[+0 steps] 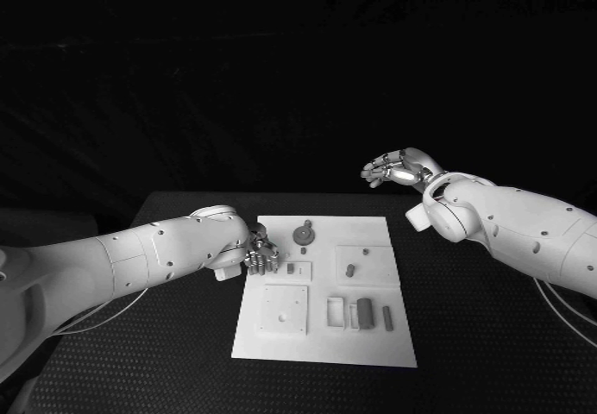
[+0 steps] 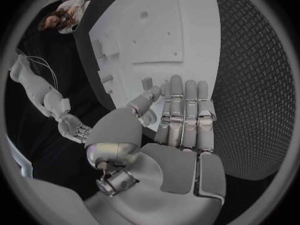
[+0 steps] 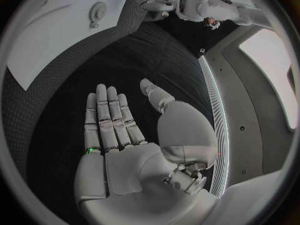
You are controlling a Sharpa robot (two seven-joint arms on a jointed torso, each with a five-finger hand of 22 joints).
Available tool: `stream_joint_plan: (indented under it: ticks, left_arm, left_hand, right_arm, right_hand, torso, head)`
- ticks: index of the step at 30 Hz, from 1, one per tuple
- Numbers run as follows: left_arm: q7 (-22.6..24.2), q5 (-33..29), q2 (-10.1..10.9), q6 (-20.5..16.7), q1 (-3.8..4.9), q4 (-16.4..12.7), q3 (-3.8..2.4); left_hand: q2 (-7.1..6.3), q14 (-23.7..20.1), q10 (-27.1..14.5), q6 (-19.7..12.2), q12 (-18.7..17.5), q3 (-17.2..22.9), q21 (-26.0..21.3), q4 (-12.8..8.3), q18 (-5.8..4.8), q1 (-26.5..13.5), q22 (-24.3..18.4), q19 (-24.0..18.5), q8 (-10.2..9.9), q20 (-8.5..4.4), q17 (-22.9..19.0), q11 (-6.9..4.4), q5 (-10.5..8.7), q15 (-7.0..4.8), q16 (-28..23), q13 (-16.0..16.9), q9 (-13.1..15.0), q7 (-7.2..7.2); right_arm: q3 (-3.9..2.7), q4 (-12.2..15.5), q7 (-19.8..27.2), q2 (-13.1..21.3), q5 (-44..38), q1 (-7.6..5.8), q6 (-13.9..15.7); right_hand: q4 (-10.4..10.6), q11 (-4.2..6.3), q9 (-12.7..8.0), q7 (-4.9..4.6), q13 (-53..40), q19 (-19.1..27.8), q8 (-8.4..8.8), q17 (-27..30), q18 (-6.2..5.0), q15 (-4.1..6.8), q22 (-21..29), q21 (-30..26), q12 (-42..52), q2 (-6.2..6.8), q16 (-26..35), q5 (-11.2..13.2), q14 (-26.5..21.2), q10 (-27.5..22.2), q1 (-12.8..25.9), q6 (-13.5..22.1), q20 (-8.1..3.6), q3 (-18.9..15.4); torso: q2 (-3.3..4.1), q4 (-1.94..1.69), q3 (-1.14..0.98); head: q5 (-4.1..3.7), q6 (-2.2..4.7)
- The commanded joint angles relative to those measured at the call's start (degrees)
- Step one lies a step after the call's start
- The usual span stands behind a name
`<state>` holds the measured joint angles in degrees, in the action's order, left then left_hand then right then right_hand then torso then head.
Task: Assemble the parts on the task board
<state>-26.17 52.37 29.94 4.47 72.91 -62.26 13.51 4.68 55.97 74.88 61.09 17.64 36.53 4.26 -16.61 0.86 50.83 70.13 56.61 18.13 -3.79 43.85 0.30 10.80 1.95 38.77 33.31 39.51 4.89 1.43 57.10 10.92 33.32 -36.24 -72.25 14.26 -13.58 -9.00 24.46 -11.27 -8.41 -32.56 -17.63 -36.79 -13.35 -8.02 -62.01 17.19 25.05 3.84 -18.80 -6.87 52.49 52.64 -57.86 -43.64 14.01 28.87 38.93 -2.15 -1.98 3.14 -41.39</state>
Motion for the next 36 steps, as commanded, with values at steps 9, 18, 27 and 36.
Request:
stream_joint_plan:
  ticks: [9,18,27,36]
  left_arm:
    - [0.1,1.6,-0.1,-2.4,-0.24,0.5,0.18]
    - [-0.1,1.6,-0.6,-1.0,-0.25,1.2,0.18]
    - [-0.2,1.6,-1.5,0.1,-0.59,2.6,0.18]
    - [-0.2,1.7,-1.6,0.9,-0.68,2.6,0.18]
  left_hand:
    - [0.75,-0.3,-0.2,-0.2,-0.3,0.3,-0.2,0.0,-0.86,0.3,0.1,-0.4,-0.3,-0.03,-0.1,0.08,-0.23,-0.11,0.0,0.1,-0.1,0.12]
    - [0.66,-0.4,-0.3,-0.3,-0.3,0.2,-0.3,0.0,-0.86,0.2,0.1,-0.4,-0.3,0.01,-0.1,0.11,-0.34,-0.08,0.0,0.1,-0.1,0.17]
    - [0.69,-0.4,-0.3,-0.3,-0.3,0.2,-0.3,0.1,-0.86,0.2,0.1,-0.5,-0.4,0.03,-0.2,0.12,-0.45,-0.06,0.0,0.1,-0.1,0.19]
    - [0.72,-0.4,-0.3,-0.3,-0.3,0.2,-0.3,0.0,-0.86,0.2,0.1,-0.5,-0.4,0.03,-0.2,0.13,-0.5,-0.05,0.0,0.2,-0.1,0.2]
  right_arm:
    - [-0.03,0.1,0.3,0.1,0.0,0.02,-1.0]
    - [-0.03,0.0,0.3,0.0,0.0,0.02,-1.1]
    - [-0.03,0.1,0.3,0.0,0.0,0.02,-1.2]
    - [-0.03,0.1,0.3,0.0,0.0,0.02,-1.2]
  right_hand:
    - [0.2,-0.19,-0.1,-0.97,0.1,0.2,-0.27,-0.1,0.6,-0.08,-0.1,-0.4,-0.2,0.24,0.4,-0.1,-0.3,0.4,-0.4,0.3,-0.03,-0.1]
    - [0.2,-0.19,-0.1,-0.97,0.1,0.2,-0.27,-0.1,0.61,-0.09,-0.1,-0.4,-0.3,0.25,0.4,-0.1,-0.3,0.4,-0.3,0.4,-0.02,-0.1]
    - [0.2,-0.19,-0.1,-0.97,0.1,0.2,-0.28,-0.2,0.61,-0.1,-0.1,-0.5,-0.3,0.25,0.4,-0.1,-0.3,0.4,-0.3,0.4,-0.02,-0.1]
    - [0.3,-0.19,-0.2,-0.97,0.2,0.2,-0.28,-0.2,0.61,-0.11,-0.2,-0.5,-0.3,0.27,0.5,-0.1,-0.3,0.4,-0.3,0.4,-0.02,-0.1]
  torso:
    - [0.02,-0.04,-0.01]
    - [0.02,0.01,-0.02]
    - [0.03,0.01,-0.02]
    - [0.03,0.0,-0.02]
  head:
    - [-0.05,-0.05]
    - [-0.05,-0.05]
    - [-0.1,-0.1]
    - [-0.2,-0.18]
